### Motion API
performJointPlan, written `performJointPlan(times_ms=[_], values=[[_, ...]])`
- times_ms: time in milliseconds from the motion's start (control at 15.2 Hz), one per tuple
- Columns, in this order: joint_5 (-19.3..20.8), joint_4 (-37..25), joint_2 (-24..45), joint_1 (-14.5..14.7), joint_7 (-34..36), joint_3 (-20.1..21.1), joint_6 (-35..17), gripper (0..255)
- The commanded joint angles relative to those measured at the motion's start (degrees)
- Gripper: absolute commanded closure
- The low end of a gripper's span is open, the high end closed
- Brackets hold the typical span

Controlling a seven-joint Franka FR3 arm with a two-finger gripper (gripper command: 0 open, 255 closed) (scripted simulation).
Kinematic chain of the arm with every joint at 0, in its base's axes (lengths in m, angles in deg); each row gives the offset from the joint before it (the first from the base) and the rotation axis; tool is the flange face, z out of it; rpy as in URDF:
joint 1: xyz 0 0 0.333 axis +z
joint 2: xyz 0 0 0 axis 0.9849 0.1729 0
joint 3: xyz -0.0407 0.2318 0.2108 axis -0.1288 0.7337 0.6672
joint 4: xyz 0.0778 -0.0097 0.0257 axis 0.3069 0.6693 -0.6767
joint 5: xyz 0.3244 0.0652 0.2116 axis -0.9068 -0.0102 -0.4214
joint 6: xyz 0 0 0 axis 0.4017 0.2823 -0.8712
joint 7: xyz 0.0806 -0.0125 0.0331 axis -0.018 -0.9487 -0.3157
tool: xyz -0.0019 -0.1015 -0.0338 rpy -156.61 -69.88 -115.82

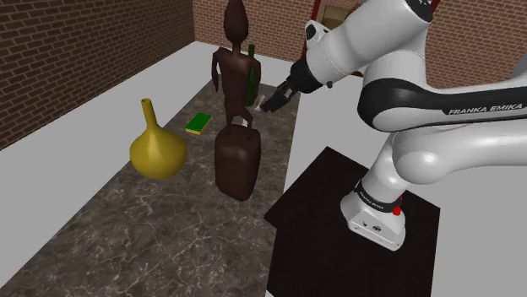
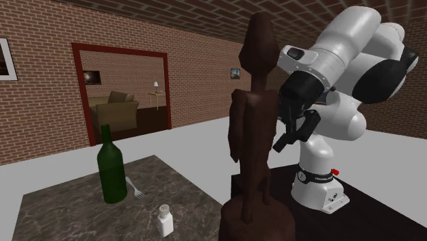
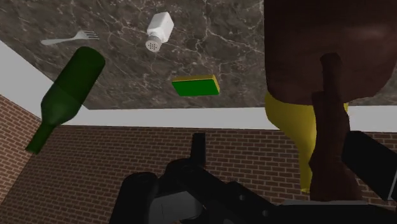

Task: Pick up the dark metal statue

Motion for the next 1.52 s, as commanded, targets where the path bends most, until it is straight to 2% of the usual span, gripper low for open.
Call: performJointPlan(times_ms=[0, 132, 660, 792, 858, 1452], values=[[0.27, 1.75, 1.18, -0.68, 4.7, 5.83, -8.23, 0], [1.05, 2.73, 2.73, -3.42, 9.73, 12.74, -16.22, 0], [1.05, 6.12, 5.86, -6.53, 13.87, 18.67, -23.85, 0], [1.03, 6.12, 5.86, -6.52, 13.86, 18.67, -23.85, 0], [1.03, 6.08, 5.91, -6.57, 13.92, 18.76, -23.87, 255], [1.03, 6.12, 5.86, -6.53, 13.87, 18.68, -23.85, 255]])
